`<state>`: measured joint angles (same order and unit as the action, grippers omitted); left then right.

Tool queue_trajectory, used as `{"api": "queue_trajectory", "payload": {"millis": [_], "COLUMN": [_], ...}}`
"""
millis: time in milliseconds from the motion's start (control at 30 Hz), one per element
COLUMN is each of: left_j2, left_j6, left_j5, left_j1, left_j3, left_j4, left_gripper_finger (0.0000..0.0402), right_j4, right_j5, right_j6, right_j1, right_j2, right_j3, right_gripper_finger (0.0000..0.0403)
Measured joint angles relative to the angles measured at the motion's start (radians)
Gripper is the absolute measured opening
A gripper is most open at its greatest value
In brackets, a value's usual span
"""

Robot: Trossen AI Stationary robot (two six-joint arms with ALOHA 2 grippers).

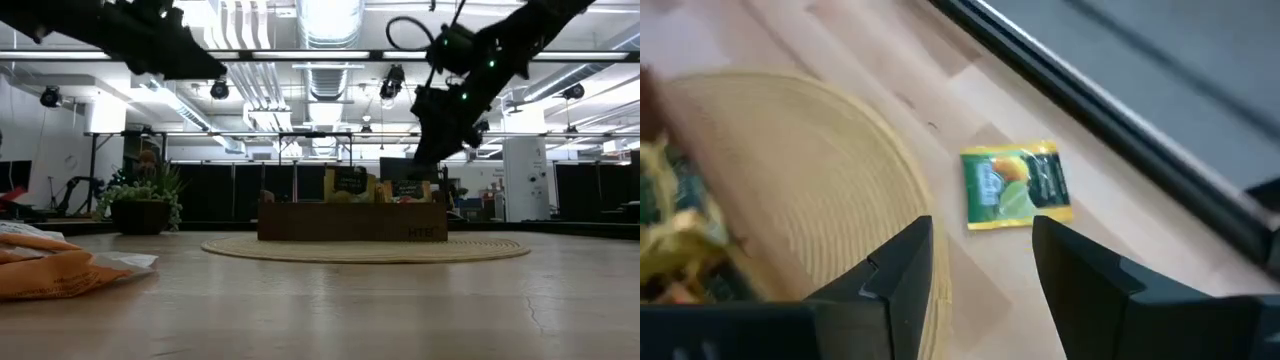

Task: Pick & Place Tea
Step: Put the yellow tea bag into the middle section of the wooden organizer

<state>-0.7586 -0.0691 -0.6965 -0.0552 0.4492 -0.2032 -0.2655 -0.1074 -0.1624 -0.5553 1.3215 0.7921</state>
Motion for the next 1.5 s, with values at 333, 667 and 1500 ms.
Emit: {"api": "queue_trajectory", "payload": {"millis": [333,667,1500], "left_j2": [-0.007,-0.046,-0.070], "left_j6": [-0.022,0.051,0.025], "left_j5": [0.332,0.523,0.569], "left_j1": [0.352,0.512,0.514], "left_j3": [-0.011,-0.012,-0.012], "left_j4": [-0.098,-0.119,-0.111], "left_gripper_finger": [0.0183,0.0183,0.0183], "right_j4": [0.133,0.048,-0.278], "right_j5": [0.138,0.137,0.191], "right_j6": [-0.124,-0.118,0.006], "right_j1": [-0.169,-0.196,-0.236], "right_j2": [0.170,0.434,0.713], "right_j3": [0.005,0.218,0.505], "right_gripper_finger": [0.0164,0.0176,0.0190]}}
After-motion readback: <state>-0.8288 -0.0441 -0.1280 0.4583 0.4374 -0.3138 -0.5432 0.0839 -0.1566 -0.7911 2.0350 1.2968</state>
